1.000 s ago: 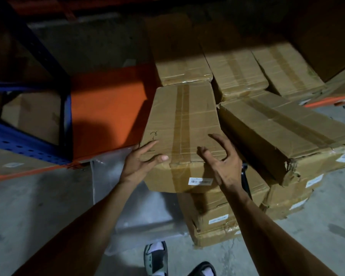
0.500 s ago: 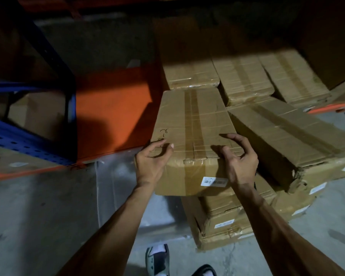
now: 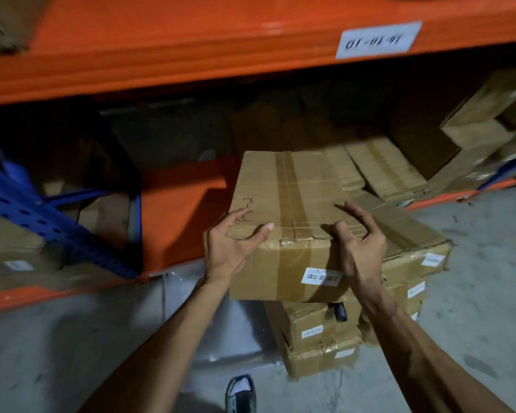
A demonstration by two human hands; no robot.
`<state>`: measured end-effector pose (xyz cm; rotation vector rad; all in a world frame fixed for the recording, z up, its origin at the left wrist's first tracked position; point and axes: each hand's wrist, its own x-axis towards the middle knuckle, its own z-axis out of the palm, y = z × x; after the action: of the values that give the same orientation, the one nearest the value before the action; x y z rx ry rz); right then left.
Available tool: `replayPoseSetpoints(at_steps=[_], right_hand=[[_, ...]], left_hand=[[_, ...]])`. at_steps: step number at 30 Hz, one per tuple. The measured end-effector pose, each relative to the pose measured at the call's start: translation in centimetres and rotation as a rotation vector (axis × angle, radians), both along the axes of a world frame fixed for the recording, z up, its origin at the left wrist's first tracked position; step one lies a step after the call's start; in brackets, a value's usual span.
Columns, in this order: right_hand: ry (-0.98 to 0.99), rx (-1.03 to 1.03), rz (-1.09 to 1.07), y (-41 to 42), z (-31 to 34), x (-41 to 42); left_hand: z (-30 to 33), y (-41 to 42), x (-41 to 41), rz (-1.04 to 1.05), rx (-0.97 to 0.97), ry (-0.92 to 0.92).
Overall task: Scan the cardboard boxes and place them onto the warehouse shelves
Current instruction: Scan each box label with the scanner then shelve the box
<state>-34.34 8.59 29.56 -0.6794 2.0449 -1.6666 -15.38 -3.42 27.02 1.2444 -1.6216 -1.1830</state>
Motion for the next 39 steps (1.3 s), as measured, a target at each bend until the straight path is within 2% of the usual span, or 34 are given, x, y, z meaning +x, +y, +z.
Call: replayPoseSetpoints(at_steps=[11, 16, 24, 32, 39], right_hand=[[0.173, -0.166, -0.063, 13.3, 19.0, -1.8], [0.289, -0.148, -0.074, 17.1, 27.4, -3.3], [0.349, -0.256, -0.117, 22.0, 33.7, -2.8], [0.36, -0.467, -0.08, 18.5, 40.5, -1.0], [0.253, -0.564, 0.059, 8.9, 40.4, 2.5]], left_hand=[[18.5, 11.9, -2.8, 0.008, -0.397, 0.048], [24.6, 16.5, -4.2, 0.129, -0.359, 0.125], [30.7, 20.6, -4.2, 0.155, -0.481, 0.18], [39.5, 17.3, -1.4, 0.195, -0.765, 0.213], [40.8, 9.9, 3.8, 0.303, -0.904, 0.126]])
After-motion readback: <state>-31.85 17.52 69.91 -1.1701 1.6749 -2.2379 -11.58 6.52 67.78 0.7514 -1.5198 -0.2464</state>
